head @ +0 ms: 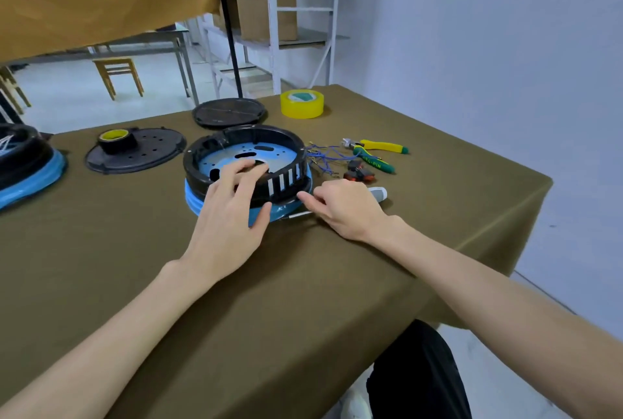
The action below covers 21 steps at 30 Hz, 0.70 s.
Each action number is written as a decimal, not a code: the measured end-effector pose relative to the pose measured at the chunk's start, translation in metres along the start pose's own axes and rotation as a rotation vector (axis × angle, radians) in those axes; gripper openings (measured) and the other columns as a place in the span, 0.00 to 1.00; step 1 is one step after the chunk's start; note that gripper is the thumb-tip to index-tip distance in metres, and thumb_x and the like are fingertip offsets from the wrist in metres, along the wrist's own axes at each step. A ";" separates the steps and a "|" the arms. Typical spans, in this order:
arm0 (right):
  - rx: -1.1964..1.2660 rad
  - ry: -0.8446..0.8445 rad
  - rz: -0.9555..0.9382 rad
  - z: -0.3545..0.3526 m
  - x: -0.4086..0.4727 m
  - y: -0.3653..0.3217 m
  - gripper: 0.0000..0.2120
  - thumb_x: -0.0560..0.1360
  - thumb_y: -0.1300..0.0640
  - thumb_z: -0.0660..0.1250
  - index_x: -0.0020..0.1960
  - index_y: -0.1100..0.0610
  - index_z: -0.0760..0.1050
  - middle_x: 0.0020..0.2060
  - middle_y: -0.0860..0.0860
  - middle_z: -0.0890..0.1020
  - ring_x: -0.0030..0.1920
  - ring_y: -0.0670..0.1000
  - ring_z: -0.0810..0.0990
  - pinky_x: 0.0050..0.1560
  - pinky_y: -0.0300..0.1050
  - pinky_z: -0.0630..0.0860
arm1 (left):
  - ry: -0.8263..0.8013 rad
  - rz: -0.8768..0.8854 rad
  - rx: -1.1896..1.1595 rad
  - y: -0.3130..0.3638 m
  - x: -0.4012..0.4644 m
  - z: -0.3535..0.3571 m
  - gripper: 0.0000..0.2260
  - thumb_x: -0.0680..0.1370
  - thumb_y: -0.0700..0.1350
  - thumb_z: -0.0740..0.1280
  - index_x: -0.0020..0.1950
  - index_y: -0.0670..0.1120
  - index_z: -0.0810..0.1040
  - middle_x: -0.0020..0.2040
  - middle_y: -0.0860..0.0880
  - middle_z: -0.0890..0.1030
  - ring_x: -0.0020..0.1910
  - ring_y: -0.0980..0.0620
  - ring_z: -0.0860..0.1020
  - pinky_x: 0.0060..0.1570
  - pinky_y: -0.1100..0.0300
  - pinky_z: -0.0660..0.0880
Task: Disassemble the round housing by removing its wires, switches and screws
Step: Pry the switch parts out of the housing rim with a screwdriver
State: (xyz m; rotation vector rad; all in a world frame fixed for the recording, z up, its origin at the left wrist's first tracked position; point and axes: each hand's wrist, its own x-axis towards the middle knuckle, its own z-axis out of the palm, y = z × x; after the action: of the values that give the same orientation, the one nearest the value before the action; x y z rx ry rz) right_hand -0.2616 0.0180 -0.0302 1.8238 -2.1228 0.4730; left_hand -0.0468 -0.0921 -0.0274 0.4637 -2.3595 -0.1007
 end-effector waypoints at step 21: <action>0.697 0.074 0.424 -0.012 0.048 -0.006 0.20 0.78 0.33 0.60 0.53 0.50 0.74 0.47 0.45 0.79 0.49 0.46 0.78 0.46 0.41 0.71 | 0.039 -0.081 -0.166 -0.009 -0.006 -0.029 0.11 0.78 0.51 0.72 0.59 0.51 0.84 0.53 0.60 0.82 0.52 0.62 0.78 0.56 0.65 0.75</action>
State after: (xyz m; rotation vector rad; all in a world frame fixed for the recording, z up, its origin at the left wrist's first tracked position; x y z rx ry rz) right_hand -0.2621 -0.0198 0.0017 1.5796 -2.4846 1.5135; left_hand -0.0208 -0.0964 -0.0115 0.4759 -2.2723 -0.3195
